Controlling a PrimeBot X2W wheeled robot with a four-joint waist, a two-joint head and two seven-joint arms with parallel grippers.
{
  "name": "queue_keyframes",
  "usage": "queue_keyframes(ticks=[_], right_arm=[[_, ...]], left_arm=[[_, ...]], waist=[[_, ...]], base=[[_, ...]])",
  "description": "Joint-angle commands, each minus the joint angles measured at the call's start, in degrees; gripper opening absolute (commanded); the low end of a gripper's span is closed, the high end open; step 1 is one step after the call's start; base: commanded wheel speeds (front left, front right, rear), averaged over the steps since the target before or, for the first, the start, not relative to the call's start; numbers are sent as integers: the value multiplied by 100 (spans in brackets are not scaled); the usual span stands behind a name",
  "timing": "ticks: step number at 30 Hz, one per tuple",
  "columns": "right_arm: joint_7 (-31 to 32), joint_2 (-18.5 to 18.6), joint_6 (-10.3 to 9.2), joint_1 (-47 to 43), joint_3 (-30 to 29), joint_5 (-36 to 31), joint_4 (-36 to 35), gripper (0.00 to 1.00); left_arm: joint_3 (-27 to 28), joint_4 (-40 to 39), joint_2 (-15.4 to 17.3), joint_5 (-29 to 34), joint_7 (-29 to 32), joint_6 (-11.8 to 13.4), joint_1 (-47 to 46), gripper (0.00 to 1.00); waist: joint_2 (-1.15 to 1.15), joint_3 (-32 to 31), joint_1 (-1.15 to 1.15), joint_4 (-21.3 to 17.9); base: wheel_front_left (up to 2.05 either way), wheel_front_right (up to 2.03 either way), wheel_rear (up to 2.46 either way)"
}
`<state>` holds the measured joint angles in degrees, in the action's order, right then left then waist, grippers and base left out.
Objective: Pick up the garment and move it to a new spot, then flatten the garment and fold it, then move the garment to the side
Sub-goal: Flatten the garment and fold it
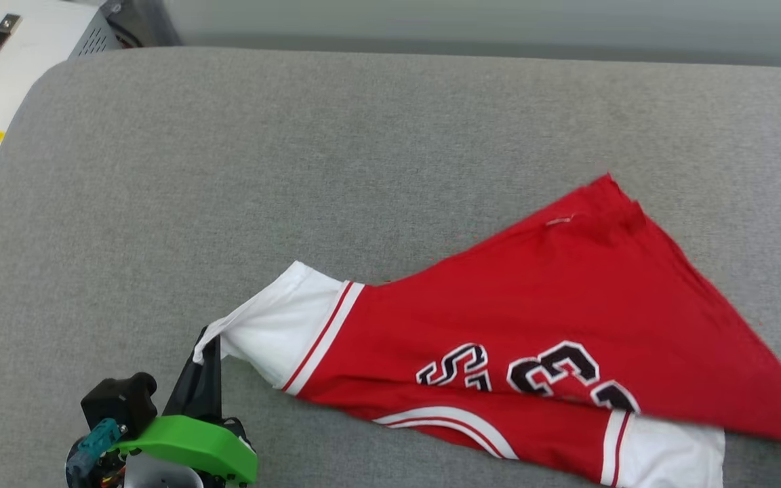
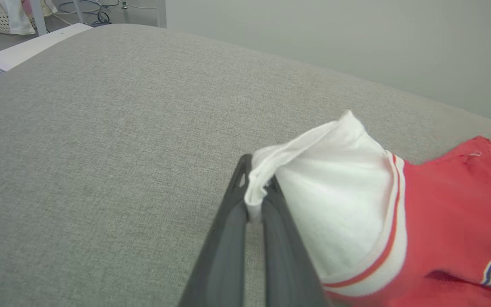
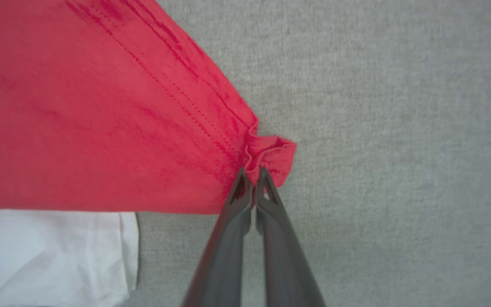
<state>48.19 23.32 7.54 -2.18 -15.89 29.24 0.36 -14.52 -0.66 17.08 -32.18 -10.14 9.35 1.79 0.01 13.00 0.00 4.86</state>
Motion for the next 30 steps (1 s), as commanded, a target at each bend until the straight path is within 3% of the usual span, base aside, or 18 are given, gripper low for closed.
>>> queue_keyframes(ticks=[1, 8, 9, 10, 16, 23, 26, 30], right_arm=[[4, -279, -5, -341, -122, -80, -185, 0], [-72, -1563, -5, -1469, -338, -212, -672, 0], [-117, -1634, -5, -1523, -337, -232, -655, 13], [-241, -1698, -5, -1553, -341, -253, -637, 100], [-1507, -1793, -5, -1287, -270, -251, -551, 100], [-3203, -1408, -5, -486, 109, -241, -301, 100], [-3349, -1126, -5, -65, 485, -191, -65, 100], [-2952, -601, -5, 666, 1183, -79, 214, 100]], left_arm=[[33, 13, 69, -68, 33, 41, 101, 0], [31, 6, 189, -114, 226, 83, 244, 0], [25, 0, 197, -118, 249, 88, 253, 0], [17, -12, 205, -126, 275, 89, 258, 0], [-61, -46, 211, -125, 369, 90, 226, 0], [-131, -149, 188, -79, 377, 102, 68, 0], [-152, -179, 165, -67, 352, 94, -26, 0], [-215, -190, 127, -36, 312, 47, -197, 0]], waist=[[-1, -297, 0, -284], [-1, -442, 0, -474], [-1, -453, 0, -491], [-1, -451, 0, -509], [-1, -426, 0, -539], [-1, -253, 0, -460], [-1, -161, 0, -416], [-1, -11, 0, -316]], base=[[0, 0, 0], [0, 0, 0], [0, 0, 0], [0, 0, 0], [0, 0, 0], [0, 0, 0], [0, 0, 0], [0, 0, 0]])
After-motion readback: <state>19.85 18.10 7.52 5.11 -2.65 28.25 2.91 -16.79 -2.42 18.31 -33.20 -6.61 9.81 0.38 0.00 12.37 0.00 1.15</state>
